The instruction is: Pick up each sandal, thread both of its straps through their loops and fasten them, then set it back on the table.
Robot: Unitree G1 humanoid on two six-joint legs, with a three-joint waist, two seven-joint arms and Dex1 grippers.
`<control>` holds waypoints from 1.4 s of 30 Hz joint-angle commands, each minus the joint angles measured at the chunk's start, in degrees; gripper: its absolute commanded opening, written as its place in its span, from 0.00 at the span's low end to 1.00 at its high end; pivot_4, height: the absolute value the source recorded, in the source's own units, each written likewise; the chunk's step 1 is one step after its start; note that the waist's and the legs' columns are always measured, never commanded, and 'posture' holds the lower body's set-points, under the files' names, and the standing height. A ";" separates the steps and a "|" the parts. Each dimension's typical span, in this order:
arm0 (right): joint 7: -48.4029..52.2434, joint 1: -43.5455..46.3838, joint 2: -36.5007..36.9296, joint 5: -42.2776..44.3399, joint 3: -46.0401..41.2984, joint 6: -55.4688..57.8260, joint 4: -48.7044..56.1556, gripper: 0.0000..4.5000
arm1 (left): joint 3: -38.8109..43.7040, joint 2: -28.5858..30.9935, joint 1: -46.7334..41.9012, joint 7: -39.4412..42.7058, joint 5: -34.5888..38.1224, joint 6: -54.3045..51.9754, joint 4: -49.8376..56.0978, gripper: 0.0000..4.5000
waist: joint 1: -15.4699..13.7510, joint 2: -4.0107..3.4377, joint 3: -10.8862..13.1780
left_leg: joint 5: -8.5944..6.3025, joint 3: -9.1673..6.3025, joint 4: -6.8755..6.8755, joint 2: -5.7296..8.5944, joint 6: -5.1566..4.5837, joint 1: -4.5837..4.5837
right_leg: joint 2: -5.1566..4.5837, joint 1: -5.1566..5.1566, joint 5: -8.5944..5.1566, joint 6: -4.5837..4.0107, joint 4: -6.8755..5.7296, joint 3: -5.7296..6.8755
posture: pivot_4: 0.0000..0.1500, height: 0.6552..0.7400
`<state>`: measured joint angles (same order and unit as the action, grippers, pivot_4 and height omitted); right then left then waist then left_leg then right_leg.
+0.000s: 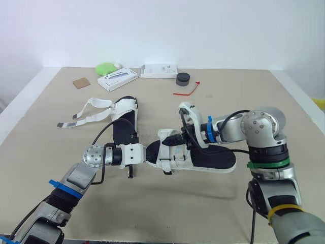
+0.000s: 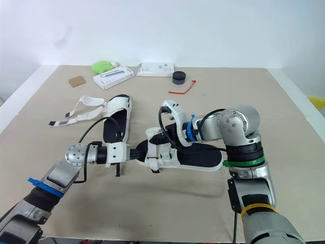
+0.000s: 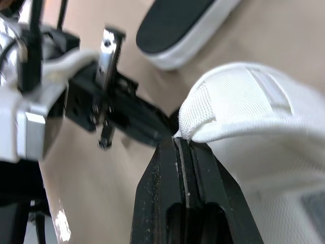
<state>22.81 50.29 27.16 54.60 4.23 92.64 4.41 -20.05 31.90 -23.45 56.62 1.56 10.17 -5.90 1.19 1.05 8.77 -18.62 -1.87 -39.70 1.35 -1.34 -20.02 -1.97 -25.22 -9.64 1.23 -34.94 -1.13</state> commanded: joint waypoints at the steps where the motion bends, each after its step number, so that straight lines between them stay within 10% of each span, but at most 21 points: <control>1: 0.53 0.08 0.68 1.89 -0.04 -0.14 2.90 0.01 | -2.58 0.72 2.12 0.48 -4.34 -2.43 -4.58 0.00 | 0.00 0.00 0.00 | 0.00 0.00 0.00 0.00 0.00 0.00 | 0.00 0.00 -0.02 0.03 0.00 0.00 | 1.00 1.00; 14: 4.46 -0.60 4.85 -0.56 1.55 -3.96 9.97 0.01 | -2.71 0.31 1.53 0.48 -4.62 -2.24 -5.49 0.00 | -0.04 0.00 0.00 | 0.05 -0.02 -0.01 0.01 -0.01 -0.01 | 0.08 0.00 -0.02 0.06 0.00 0.02 | 1.00 1.00; 25: 19.28 -2.63 17.39 10.09 -2.09 -0.14 18.59 1.00 | -2.77 0.49 1.10 1.06 -4.68 -1.85 -6.07 0.00 | -0.08 0.02 0.00 | 0.08 -0.04 -0.01 0.02 -0.05 0.01 | 0.06 0.06 -0.03 0.11 0.03 0.05 | 1.00 1.00; 42: 1.72 -14.53 9.24 12.94 -1.73 -0.14 13.90 1.00 | -2.55 0.94 1.91 1.41 -4.60 -2.26 -4.98 0.00 | -0.02 0.05 -0.01 | 0.12 0.02 0.00 -0.04 -0.03 -0.02 | 0.14 0.13 -0.03 0.16 0.02 0.03 | 1.00 1.00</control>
<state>26.86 34.50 38.00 66.82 3.95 92.77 19.37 -19.94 31.69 -24.04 56.88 0.86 10.85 -7.06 1.16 1.10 8.76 -18.50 -1.84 -39.70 1.31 -1.37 -20.05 -1.83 -25.09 -9.66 1.39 -34.92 -1.11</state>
